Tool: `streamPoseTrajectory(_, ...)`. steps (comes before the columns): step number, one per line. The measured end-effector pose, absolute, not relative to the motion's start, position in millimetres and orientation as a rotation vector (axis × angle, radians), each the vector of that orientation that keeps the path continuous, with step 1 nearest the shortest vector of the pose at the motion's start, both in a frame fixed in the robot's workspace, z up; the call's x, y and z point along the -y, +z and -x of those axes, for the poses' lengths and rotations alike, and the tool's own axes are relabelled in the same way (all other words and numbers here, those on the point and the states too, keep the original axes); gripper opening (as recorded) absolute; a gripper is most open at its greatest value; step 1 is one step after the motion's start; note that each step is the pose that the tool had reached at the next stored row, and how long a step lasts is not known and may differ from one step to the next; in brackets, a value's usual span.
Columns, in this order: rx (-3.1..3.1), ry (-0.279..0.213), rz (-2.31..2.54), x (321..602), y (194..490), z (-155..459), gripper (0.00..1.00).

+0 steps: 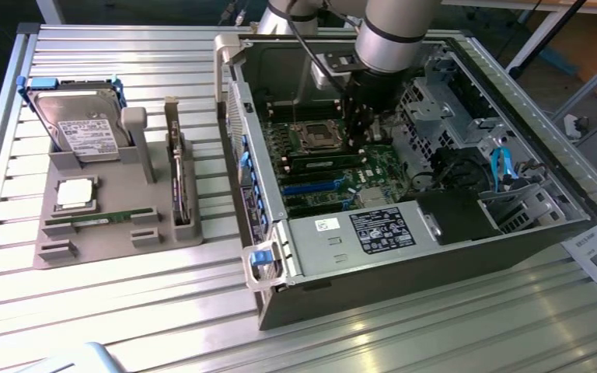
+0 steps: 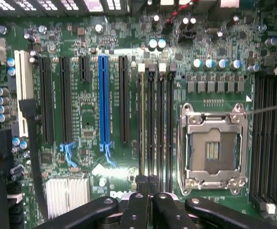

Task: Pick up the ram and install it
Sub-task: 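Press down the ram until it locks into place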

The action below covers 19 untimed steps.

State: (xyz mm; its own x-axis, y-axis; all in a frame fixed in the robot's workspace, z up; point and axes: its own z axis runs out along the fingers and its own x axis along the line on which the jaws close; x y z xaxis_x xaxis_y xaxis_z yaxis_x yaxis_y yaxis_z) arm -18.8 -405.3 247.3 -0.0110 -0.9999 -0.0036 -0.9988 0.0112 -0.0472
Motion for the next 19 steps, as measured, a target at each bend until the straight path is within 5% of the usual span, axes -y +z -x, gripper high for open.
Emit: streamPoseTrajectory(19,-2.198,-0.068,2.174,405,247,46,0.10)
